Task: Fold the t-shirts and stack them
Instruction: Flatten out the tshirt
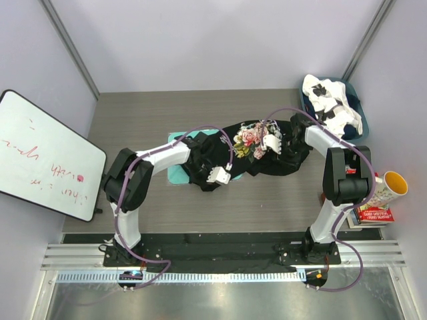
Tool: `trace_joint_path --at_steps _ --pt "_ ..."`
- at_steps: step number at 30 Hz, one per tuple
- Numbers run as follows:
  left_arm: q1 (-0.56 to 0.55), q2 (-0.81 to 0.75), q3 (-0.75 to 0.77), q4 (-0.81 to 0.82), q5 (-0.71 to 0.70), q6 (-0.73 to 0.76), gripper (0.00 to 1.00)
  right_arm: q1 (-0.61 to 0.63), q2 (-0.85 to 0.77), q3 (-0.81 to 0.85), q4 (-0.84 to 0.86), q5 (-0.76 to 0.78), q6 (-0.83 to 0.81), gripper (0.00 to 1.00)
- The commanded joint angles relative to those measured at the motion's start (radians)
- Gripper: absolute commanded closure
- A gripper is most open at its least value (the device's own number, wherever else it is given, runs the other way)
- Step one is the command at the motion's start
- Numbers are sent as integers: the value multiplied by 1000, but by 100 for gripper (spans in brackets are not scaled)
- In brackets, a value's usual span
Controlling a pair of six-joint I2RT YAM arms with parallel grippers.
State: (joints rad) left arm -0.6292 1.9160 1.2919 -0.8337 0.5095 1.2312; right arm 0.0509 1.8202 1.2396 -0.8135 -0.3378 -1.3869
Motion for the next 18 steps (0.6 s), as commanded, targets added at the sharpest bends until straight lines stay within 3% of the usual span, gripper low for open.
trace_joint_path --at_steps 1,2,3,8,13,18 --pt "-10 -17 0 21 -38 -53 100 3 2 6 -24 28 -6 75" --pt "-10 -23 4 18 -48 -68 100 1 4 8 -23 31 -6 94" --pt "-9 -40 18 15 -58 -76 100 1 2 11 -23 36 -4 99" --pt "16 -123 81 15 -162 -147 100 3 -33 52 10 54 6 99" --pt "94 -209 239 19 -282 -239 100 1 -97 150 43 95 0 99" --pt "189 -290 325 33 -406 -204 100 -16 -172 218 103 121 -37 99"
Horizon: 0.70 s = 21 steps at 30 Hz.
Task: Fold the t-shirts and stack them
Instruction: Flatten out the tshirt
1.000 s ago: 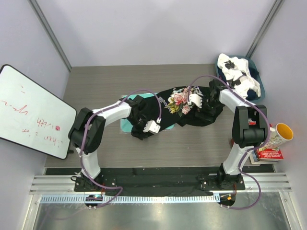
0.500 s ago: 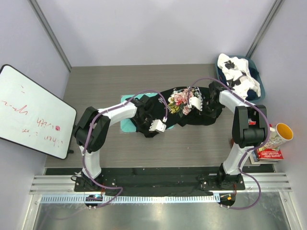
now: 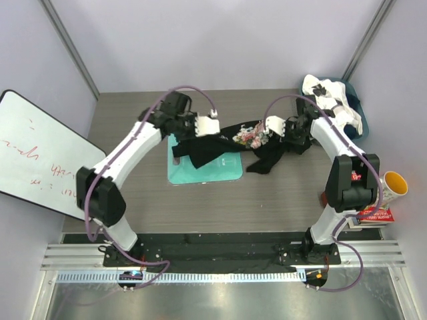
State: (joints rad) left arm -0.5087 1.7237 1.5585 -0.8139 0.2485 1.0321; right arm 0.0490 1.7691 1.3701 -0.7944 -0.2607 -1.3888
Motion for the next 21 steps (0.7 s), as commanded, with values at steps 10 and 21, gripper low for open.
trace_joint_path --at_steps 10,21 --pt "217 -271 -75 45 -221 71 100 -133 -304 -25 339 32 -140 99" --pt "315 -579 -295 33 -120 149 100 -190 -537 -163 333 -168 -275 99"
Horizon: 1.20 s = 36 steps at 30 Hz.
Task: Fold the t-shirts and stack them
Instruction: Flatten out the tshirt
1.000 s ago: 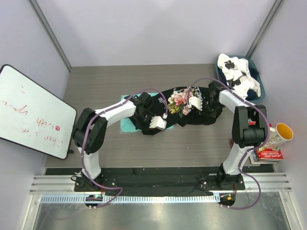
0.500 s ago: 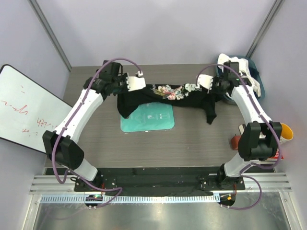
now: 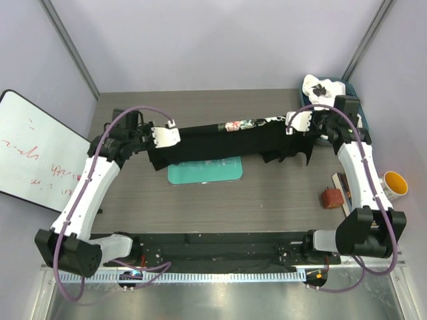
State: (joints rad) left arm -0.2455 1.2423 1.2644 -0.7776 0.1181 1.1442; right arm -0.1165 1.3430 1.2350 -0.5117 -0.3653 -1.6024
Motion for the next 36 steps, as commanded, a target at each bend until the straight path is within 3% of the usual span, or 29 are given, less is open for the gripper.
trace_joint_path --at_steps 1,8,15,21,27,29,32,33,35,36 --pt "57 -113 0 -9 20 38 100 -25 -134 -38 17 -89 -80 99" --pt "60 -265 -20 -31 81 69 100 -26 -246 -14 -143 -314 -126 99" --pt "110 -173 -131 -3 46 218 100 -25 -67 44 -168 -373 -214 99" --pt "164 44 -232 400 -89 247 100 -2 231 150 -101 -317 -300 99" --pt "160 216 -220 674 -170 207 100 34 449 185 260 -218 -178 98" --pt "158 270 -227 744 -199 215 100 40 490 185 416 -181 -160 92" --pt "158 325 -203 845 -261 186 97 51 544 162 603 -121 -94 49" --pt "158 359 -194 860 -271 175 76 51 551 155 628 -113 -76 24" --pt "158 378 -169 868 -297 143 56 54 551 150 653 -80 -56 18" --pt "158 381 -169 879 -301 131 29 55 547 120 686 -61 -38 12"
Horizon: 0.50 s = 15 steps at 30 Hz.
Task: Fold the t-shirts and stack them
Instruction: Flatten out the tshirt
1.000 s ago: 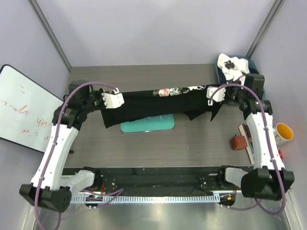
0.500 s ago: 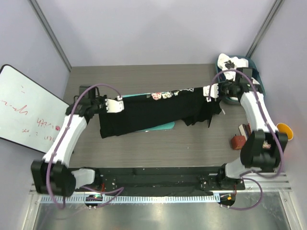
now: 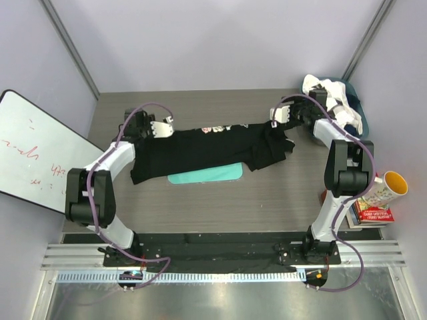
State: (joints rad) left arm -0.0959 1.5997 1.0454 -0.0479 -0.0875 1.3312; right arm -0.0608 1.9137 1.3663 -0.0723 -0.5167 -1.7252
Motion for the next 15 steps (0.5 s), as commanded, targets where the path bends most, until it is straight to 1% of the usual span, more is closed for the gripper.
trace_joint_path --at_steps 1,3,6,7,8,9,10,11,12,13,14,15 --pt "7 22 48 163 -100 -62 25 1 -39 -25 309 104 98 11" --pt "4 8 45 149 -87 -79 24 1 -65 -62 353 136 147 11" --pt "-5 -55 24 93 -28 -105 23 -2 -146 -41 208 113 196 11" --pt "-10 -102 16 13 3 -109 23 -5 -172 -21 -10 81 185 13" --pt "-11 -133 13 -41 46 -107 24 -8 -208 6 -149 48 152 14" --pt "-14 -161 10 -96 140 -107 29 -8 -220 61 -290 0 50 16" --pt "-19 -185 10 -233 202 -93 34 -8 -228 85 -565 -17 -30 17" --pt "-22 -236 8 -304 254 -80 39 -4 -240 100 -681 -28 -95 17" --pt "-25 -253 -1 -360 335 -67 44 9 -248 96 -770 -29 -188 19" --pt "-42 -274 -37 -427 350 -35 44 16 -257 79 -879 -25 -215 20" --pt "-57 -297 -60 -441 350 -26 44 25 -281 54 -905 -14 -237 20" --pt "-71 -306 -86 -449 336 -17 43 33 -292 -7 -917 -5 -250 20"
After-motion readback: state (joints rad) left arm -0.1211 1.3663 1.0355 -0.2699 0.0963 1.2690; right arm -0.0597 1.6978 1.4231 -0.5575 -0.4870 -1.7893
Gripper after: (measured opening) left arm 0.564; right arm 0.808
